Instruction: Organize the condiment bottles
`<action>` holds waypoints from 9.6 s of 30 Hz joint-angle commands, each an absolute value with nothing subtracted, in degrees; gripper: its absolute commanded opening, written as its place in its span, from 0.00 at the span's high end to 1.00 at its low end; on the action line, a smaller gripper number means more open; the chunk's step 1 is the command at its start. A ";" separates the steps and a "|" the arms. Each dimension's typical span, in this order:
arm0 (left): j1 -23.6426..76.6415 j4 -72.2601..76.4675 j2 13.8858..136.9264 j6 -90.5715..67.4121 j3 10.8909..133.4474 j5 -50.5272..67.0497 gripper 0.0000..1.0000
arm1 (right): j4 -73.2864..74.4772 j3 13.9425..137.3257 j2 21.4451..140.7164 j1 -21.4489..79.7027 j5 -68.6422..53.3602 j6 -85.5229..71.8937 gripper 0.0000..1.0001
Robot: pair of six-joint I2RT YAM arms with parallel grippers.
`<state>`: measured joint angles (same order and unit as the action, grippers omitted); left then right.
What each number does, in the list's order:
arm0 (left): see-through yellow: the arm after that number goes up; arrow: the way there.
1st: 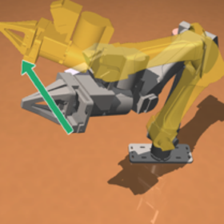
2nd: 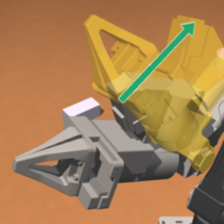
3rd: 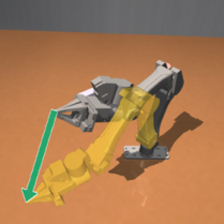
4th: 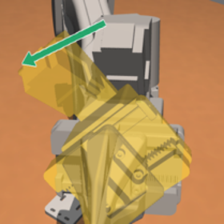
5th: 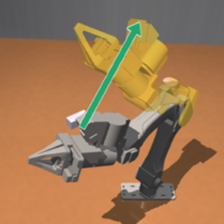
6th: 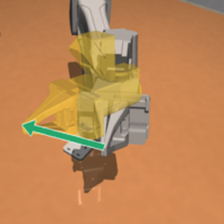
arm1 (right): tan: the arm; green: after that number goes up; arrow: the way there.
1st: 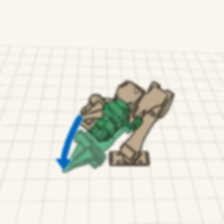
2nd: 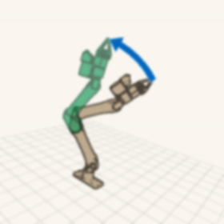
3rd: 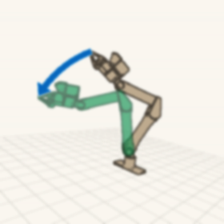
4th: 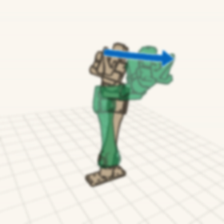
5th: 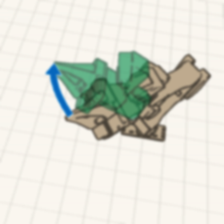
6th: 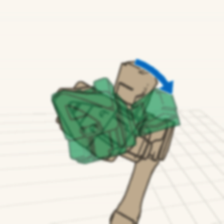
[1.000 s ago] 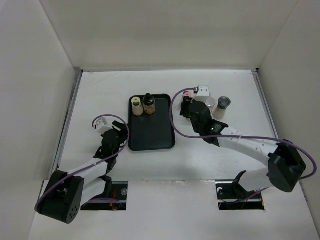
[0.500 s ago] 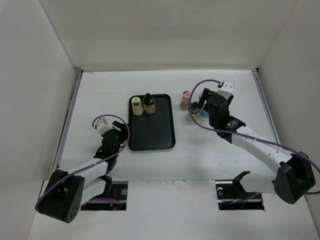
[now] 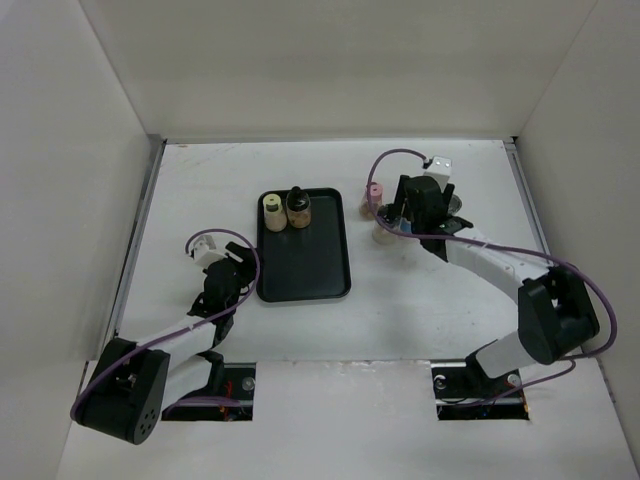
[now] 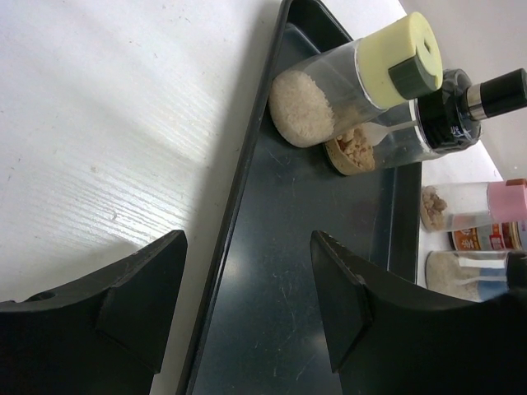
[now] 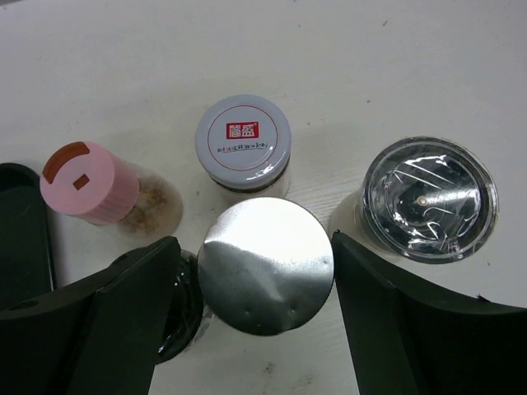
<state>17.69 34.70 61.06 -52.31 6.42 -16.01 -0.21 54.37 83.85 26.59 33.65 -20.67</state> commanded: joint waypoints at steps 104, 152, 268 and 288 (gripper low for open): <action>13.84 35.24 47.54 -53.17 3.51 -18.99 0.38 | -14.32 54.67 93.16 30.80 25.57 -18.02 0.09; 10.94 35.86 51.68 -56.78 3.43 -16.87 0.37 | -14.15 87.90 117.26 59.02 27.60 -19.33 0.02; 13.58 37.70 56.42 -55.19 5.36 -15.38 0.35 | -15.65 57.66 85.34 34.51 26.55 -20.74 0.54; 14.10 39.81 59.24 -54.93 5.89 -14.59 0.34 | -14.15 70.31 105.47 29.31 20.48 -11.16 0.23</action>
<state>13.61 35.88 58.89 -55.48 3.79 -14.74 -12.10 67.53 104.95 29.67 19.70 -12.16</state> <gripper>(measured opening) 0.655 0.771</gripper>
